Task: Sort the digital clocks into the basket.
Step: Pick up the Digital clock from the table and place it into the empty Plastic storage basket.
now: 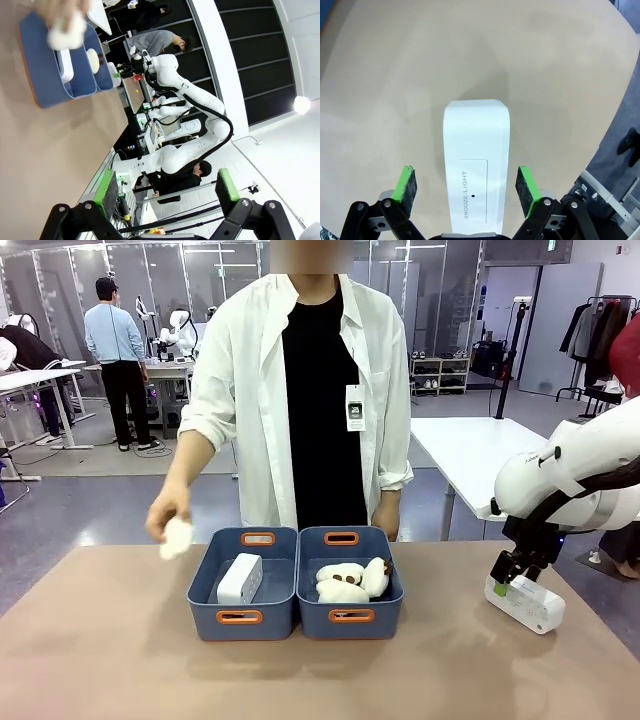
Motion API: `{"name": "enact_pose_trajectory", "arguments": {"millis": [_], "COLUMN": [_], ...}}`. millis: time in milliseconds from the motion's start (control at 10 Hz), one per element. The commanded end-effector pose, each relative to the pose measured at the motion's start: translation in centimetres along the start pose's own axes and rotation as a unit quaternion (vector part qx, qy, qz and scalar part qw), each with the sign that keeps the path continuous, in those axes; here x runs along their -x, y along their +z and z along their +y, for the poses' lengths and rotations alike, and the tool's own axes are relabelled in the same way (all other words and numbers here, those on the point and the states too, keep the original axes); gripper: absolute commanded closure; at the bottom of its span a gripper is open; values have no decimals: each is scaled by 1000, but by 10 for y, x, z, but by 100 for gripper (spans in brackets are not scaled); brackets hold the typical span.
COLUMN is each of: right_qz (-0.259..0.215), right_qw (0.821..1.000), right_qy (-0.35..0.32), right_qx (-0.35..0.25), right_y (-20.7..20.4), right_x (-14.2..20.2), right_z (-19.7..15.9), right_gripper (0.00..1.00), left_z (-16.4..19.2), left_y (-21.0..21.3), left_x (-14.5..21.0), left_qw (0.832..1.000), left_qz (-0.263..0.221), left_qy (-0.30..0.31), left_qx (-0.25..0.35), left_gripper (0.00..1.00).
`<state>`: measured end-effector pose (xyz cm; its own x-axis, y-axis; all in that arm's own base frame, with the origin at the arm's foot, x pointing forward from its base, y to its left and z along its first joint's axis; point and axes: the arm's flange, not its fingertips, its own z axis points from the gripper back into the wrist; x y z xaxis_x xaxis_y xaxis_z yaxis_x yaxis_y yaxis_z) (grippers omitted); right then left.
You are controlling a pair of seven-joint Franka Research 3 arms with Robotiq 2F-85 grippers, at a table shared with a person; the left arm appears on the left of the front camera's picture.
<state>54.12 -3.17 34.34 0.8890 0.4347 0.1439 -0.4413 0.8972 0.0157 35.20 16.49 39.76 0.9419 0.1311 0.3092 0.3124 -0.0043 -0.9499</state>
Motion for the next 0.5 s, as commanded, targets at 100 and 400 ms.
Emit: {"name": "enact_pose_trajectory", "arguments": {"millis": [100, 400], "right_qz": [40, 62], "right_qw": [999, 998], "right_qy": [-3, -12], "right_qx": [5, 12], "right_y": [-12, -23], "right_x": [-5, -5], "right_z": [-3, -8], "right_gripper": [0, 59], "left_z": [-1, -1], "left_y": [1, 1], "left_x": [-4, -4], "left_qw": [1000, 1000], "left_qz": [-2, -2], "left_qy": [-4, -4], "left_qx": [-1, -1], "left_gripper": [0, 0]}}
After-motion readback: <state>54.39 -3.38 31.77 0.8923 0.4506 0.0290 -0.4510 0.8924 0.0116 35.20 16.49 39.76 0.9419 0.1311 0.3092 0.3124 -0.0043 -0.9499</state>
